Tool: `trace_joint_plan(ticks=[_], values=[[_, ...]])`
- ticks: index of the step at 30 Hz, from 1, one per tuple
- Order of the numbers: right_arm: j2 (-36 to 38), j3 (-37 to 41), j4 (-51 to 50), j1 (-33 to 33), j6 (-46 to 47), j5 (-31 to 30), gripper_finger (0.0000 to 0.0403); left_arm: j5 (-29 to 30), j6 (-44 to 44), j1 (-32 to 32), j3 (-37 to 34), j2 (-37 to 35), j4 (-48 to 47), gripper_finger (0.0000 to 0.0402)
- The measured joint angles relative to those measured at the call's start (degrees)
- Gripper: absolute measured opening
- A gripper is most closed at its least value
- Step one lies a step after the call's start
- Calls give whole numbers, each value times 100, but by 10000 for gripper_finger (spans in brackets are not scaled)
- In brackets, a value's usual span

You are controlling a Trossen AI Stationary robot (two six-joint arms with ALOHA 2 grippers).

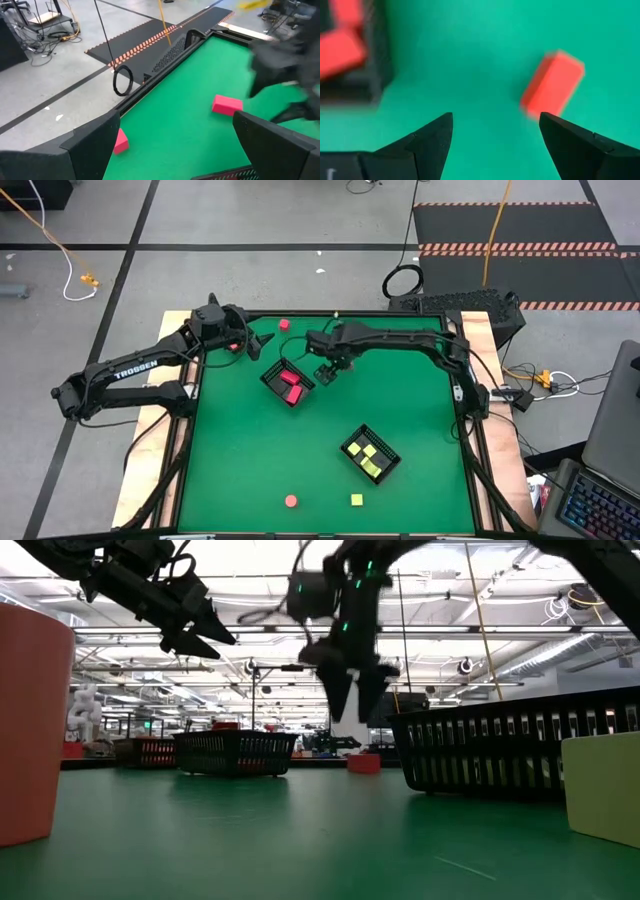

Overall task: Sort & place blocks by color
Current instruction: Put the red block into the middle black bin

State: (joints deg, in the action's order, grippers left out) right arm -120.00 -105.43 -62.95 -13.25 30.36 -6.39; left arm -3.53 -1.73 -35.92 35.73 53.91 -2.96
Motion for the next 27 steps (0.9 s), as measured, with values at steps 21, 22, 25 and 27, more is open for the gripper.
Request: trace_joint_plan(ticks=[21,22,25,27], values=[[789,2290,2259,-520,797,-84,290,-6,-77,11,0,0,-180,390],[790,2384,2378,-552,799,-93,290,-4,-75,13,0,0,-186,390],[800,2596,2510,-646,797,-103,290,-4,-26,11,0,0,-185,390],[800,2727,2555,-714,747,-117,290,-4,-11,11,0,0,-180,390]])
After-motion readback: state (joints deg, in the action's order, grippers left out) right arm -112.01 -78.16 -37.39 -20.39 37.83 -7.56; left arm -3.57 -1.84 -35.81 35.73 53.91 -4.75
